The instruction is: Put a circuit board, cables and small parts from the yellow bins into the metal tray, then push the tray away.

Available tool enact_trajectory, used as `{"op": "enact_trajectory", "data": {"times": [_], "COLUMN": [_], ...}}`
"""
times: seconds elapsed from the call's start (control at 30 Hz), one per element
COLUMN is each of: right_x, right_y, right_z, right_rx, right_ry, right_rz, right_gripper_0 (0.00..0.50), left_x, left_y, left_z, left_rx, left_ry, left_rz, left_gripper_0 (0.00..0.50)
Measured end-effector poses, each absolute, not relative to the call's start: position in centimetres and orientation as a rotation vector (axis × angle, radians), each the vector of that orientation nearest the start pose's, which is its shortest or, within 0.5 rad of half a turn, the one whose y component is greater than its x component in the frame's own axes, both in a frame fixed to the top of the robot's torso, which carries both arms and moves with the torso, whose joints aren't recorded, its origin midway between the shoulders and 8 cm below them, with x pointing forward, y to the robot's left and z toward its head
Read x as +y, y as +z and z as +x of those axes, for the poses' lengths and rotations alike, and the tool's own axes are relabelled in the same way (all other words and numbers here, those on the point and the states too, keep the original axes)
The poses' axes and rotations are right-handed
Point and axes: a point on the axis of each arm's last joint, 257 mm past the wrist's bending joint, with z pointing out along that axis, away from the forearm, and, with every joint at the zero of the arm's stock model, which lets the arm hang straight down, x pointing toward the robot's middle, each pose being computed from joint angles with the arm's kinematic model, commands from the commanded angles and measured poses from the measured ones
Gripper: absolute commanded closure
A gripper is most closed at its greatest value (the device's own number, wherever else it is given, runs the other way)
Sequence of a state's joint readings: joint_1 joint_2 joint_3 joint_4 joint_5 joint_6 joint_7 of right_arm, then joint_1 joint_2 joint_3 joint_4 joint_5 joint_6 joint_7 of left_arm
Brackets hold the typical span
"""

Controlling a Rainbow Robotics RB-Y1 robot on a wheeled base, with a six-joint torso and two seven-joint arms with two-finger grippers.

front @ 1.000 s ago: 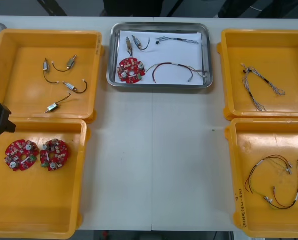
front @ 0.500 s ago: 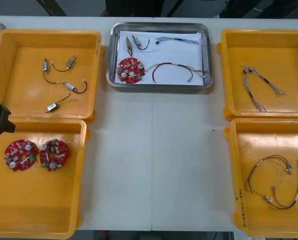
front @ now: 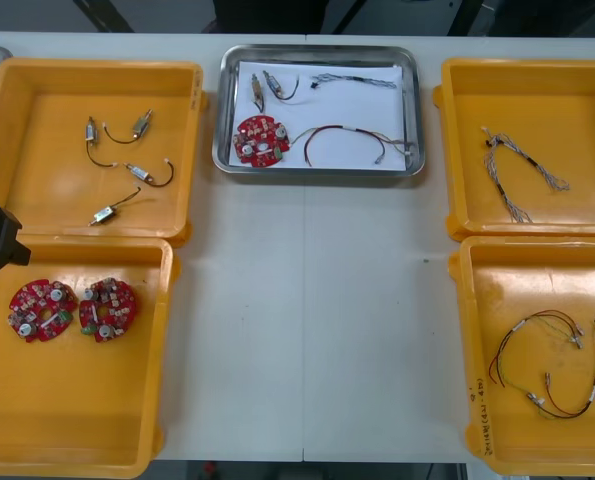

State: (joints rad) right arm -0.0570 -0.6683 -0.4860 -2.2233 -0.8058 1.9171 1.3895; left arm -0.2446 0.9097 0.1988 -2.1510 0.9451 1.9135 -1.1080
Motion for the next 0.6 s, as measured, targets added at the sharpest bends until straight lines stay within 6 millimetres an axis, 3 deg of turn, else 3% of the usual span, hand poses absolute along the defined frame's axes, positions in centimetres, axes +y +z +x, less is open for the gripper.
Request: {"op": "enact_trajectory", "data": {"times": [0.6], "right_x": [-40.2], "right_y": [-17.55], "right_z": [35.16], "right_rx": [2.646], "right_ry": [0.013], "right_rz": [0.115], "right_gripper_0": [0.0], "left_x": [36.43], "left_y": [-15.29], "left_z": [37.73], "left_rx": [2.734], "left_ry": [0.027], "left_rz": [-0.067], "left_gripper_0": [0.0]}}
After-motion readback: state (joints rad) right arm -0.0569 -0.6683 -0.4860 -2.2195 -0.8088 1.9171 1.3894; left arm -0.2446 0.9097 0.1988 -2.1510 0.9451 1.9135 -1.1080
